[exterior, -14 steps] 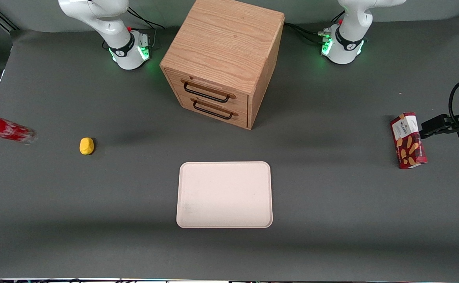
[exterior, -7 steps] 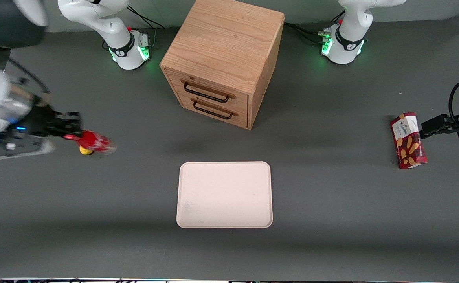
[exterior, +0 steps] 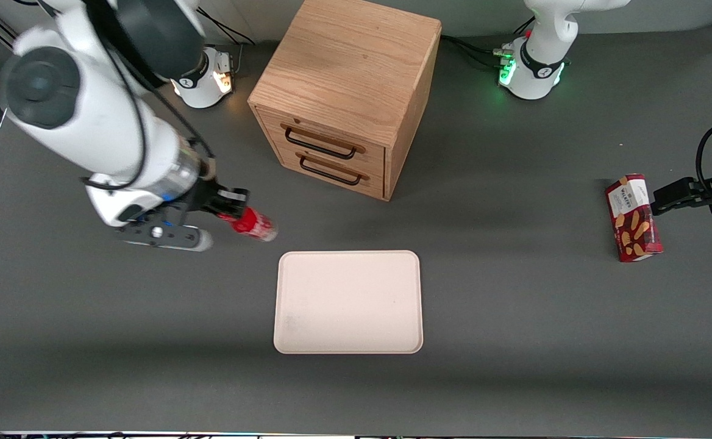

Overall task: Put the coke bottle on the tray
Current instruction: 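Carry the upright bottle over the white tray with the right gripper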

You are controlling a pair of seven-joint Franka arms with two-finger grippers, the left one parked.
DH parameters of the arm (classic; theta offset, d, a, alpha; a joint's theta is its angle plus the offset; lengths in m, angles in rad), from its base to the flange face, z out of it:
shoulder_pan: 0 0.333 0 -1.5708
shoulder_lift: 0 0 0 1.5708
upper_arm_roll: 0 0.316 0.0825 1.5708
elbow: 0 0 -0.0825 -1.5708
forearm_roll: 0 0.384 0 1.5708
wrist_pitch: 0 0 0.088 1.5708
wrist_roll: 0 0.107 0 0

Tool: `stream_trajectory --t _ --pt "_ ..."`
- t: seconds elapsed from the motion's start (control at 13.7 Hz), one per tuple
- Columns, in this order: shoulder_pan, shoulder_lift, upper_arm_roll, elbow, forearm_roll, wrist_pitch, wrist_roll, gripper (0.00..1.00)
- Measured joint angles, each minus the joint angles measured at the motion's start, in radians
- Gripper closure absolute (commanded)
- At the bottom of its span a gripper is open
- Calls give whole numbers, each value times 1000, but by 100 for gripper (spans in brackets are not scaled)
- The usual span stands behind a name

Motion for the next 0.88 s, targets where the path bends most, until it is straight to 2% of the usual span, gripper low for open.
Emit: stream_trajectory --t 0.37,0.66,0.88 --pt "3 101 -5 13 -7 108 22 100" --pt "1 201 -9 15 -82 235 22 100" --pt "1 263 -9 16 -97 299 22 100"
